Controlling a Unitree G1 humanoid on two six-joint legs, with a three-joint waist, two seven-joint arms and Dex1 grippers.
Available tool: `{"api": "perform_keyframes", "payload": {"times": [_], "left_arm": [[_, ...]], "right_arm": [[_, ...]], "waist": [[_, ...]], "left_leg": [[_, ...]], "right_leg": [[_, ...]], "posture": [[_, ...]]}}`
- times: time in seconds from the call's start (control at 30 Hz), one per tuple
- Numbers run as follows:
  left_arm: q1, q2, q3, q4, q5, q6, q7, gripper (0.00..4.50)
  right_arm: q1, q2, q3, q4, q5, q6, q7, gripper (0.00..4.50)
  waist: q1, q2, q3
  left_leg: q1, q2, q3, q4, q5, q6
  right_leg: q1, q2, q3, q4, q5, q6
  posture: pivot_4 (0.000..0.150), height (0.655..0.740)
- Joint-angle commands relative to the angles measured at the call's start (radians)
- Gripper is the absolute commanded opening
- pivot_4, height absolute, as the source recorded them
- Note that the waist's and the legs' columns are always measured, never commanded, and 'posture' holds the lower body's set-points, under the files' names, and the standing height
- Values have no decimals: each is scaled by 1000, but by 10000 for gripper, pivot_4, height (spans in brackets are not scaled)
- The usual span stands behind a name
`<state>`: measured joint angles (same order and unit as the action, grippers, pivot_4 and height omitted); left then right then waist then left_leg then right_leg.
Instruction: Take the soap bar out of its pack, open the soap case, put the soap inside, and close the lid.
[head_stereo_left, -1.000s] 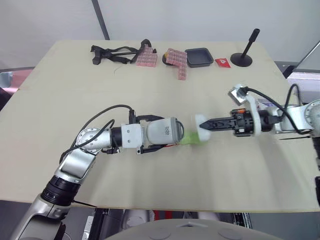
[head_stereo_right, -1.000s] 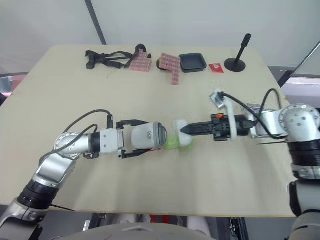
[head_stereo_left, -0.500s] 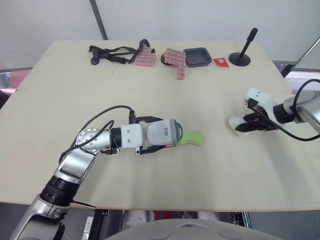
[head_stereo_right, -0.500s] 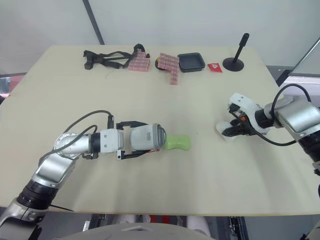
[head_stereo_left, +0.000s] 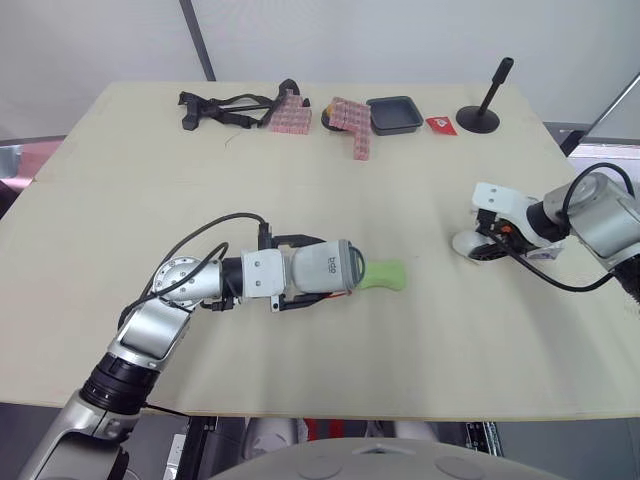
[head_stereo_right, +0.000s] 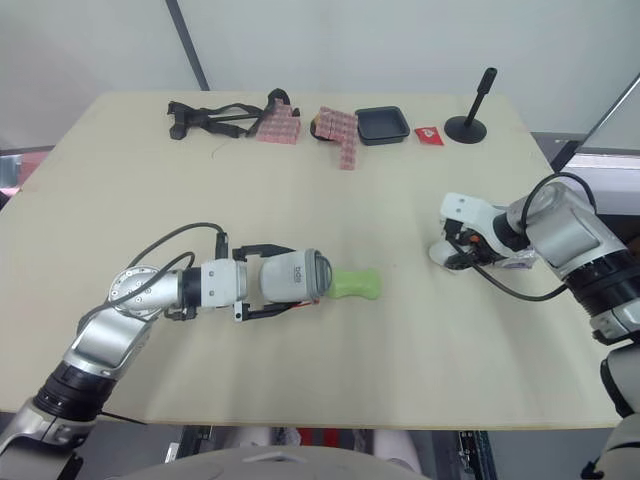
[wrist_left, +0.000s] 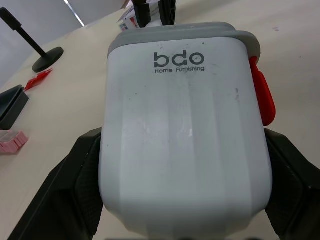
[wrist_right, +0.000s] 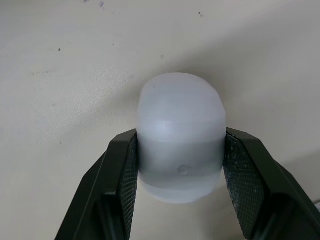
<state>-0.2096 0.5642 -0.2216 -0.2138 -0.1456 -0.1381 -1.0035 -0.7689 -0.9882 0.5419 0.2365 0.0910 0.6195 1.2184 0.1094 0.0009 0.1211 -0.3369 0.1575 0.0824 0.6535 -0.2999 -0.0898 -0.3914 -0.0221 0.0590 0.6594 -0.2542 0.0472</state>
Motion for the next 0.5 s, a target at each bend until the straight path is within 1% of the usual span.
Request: {"api": "perform_keyframes", "payload": {"times": [0.03,0.13,0.17,0.27,0.4,0.43,0.5], "left_arm": [[1,5,2,-26,0,-13,8,34828],[1,5,2,-22,2,-16,7,34828],[1,5,2,-20,2,-17,6,34828],[-1,7,5,-10,1,-20,3,34828],[-21,11,17,17,-10,7,-1,34828],[-34,14,18,23,-18,27,-9,34828],[-49,18,18,29,-27,49,-18,34828]], "right_arm": [[8,12,-43,15,-32,-24,9,32824],[14,16,-61,18,-39,-38,24,43053],[18,15,-70,17,-41,-52,24,44822],[30,15,-121,15,-23,-101,24,44822],[81,78,-357,2,156,-265,40,44822],[120,95,-424,-24,222,-307,78,44822],[168,115,-498,-56,293,-349,125,44822]], "waist": [[0,0,0],[-1,0,0],[0,0,0],[-1,0,0],[0,0,0],[0,0,0],[4,0,0]], "left_leg": [[0,0,0,0,0,0],[0,0,1,0,0,0],[0,0,1,0,0,0],[0,1,2,0,0,0],[0,3,4,0,0,0],[0,4,7,1,0,0],[0,6,8,2,0,0]], "right_leg": [[0,0,0,0,0,0],[0,0,0,0,0,0],[0,0,1,0,0,0],[0,0,1,0,0,0],[-1,1,1,1,0,0],[-1,2,3,1,0,0],[-2,4,3,2,0,0]], "posture": [[1500,7400],[1500,7400],[1500,7400],[1500,7400],[1500,7400],[1500,7400],[1500,7400]]}}
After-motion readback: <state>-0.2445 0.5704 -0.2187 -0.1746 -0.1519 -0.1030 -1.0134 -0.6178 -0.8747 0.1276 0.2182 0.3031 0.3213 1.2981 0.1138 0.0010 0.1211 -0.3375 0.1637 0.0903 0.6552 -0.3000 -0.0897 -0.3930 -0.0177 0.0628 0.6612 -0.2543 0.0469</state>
